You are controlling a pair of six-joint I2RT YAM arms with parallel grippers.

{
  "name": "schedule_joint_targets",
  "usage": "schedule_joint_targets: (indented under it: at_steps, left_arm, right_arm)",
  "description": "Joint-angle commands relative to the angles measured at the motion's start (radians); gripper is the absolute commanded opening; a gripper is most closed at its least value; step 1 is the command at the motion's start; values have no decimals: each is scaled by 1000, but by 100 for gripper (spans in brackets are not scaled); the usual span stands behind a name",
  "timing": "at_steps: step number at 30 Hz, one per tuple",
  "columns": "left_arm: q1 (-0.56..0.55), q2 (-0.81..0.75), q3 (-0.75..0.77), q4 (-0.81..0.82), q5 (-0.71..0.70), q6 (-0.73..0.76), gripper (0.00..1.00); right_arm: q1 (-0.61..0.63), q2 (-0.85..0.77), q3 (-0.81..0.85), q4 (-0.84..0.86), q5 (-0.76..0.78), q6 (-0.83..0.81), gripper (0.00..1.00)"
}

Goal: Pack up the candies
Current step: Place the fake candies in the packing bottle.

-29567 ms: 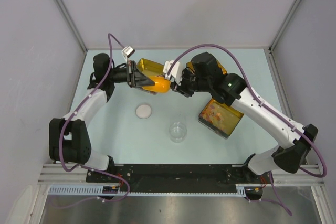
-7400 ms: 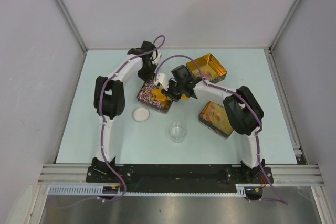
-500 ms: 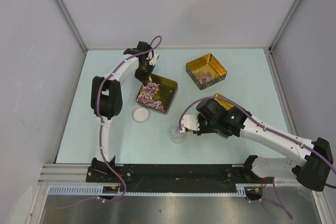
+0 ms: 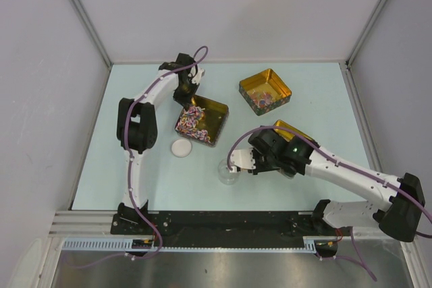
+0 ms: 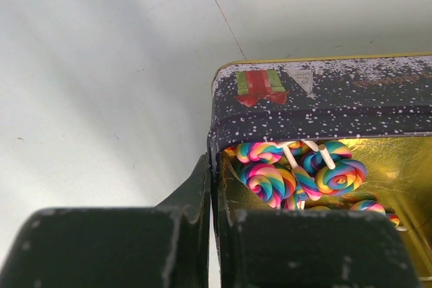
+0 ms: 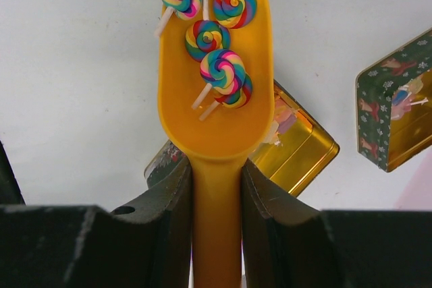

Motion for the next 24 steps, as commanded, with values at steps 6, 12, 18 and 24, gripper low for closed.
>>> schedule_joint_targets:
  at_steps: [6, 12, 18, 24]
  left_arm:
    - [6, -23, 47, -17, 29, 1, 0]
    - [6, -17, 52, -20, 31, -1, 1]
    - [6, -16, 52, -18, 34, -1, 0]
    - [6, -12, 52, -20, 36, -1, 0]
  right_arm:
    - [44, 24, 78, -14, 60, -29, 0]
    - [64, 49, 112, -38, 94, -54, 0]
    - [79, 75, 113, -40, 132, -69, 0]
    - [94, 87, 115, -37, 161, -80, 0]
